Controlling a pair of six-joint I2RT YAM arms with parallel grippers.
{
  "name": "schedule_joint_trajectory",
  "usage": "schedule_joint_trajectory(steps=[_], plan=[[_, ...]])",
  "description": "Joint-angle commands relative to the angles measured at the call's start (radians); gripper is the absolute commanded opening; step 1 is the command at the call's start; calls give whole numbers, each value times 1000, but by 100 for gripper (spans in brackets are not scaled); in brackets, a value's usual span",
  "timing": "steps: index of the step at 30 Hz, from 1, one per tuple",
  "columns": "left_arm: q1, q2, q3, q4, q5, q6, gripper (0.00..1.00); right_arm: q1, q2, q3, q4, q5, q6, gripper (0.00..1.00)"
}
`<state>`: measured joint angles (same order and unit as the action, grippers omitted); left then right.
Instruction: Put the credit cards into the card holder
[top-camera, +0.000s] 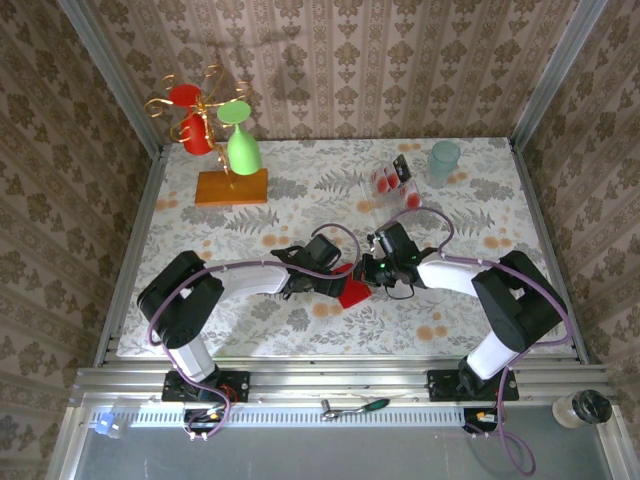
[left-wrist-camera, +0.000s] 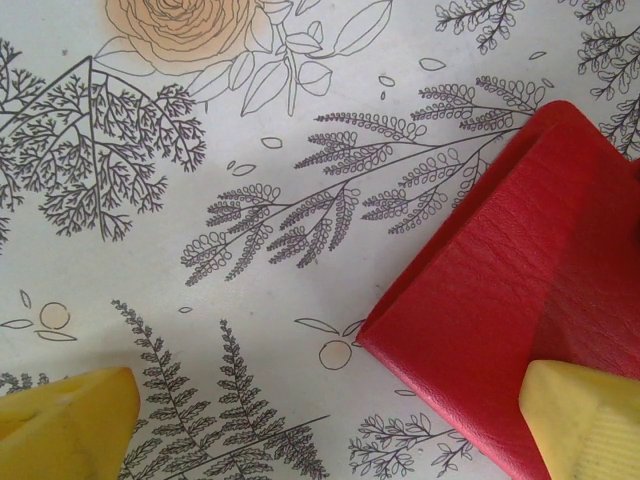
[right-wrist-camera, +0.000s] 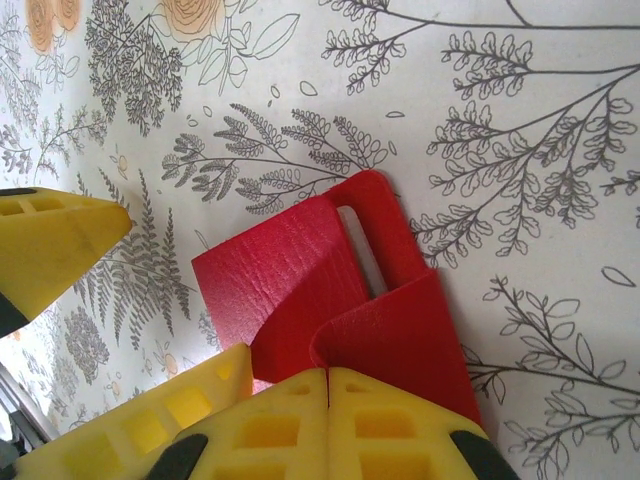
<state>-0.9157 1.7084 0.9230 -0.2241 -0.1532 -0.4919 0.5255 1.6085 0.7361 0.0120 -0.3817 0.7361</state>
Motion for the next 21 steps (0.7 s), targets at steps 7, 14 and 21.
schedule_joint_trajectory(steps=[7, 14, 21], plan=[[-6, 46, -26, -40, -13, 26, 100, -7, -8, 45, -88, -1, -14, 0], [-8, 44, -23, -44, -16, 30, 100, -3, 22, 13, -41, -14, 6, 0], [-6, 46, -21, -44, -16, 30, 100, 13, 43, -9, -20, -11, 11, 0]])
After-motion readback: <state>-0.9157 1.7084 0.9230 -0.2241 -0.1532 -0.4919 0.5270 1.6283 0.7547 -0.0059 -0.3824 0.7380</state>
